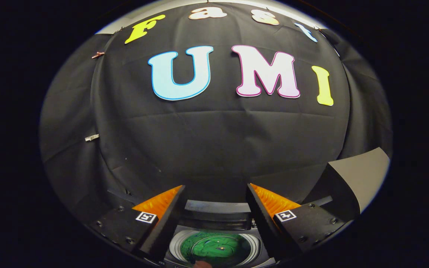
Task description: Put the clothes into the washing machine and then close the washing machine lid.
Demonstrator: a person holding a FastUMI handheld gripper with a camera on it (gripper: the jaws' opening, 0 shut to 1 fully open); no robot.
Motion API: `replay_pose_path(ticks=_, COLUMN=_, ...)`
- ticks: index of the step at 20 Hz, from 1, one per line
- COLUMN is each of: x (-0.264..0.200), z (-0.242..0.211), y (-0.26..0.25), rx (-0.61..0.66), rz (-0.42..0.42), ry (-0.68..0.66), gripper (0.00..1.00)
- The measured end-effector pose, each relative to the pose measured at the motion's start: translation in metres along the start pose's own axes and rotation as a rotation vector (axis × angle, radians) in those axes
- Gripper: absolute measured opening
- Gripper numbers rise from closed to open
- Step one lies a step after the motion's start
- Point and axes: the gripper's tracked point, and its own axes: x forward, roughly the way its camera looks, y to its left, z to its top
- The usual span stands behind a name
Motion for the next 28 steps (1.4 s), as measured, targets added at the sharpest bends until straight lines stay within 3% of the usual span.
replay_pose_path(ticks=12, x=-0.016, z=-0.022, y=0.002, rx=0.007, rz=-0.026, ry=0.022, gripper=0.99)
replay_pose_path(ticks=19, x=-0.016, z=-0.120, y=-0.013, rx=0.000, rz=-0.112, ry=0.241, gripper=0.98)
replay_pose_path(ticks=22, x=-0.023, z=-0.132, y=-0.010, rx=-0.034, rz=-0.117, ry=0.231, gripper=0.99)
replay_pose_path(ticks=28, x=-0.046, z=-0.093, y=0.007, rx=-0.177, rz=-0.102, ry=0.074, gripper=0.99)
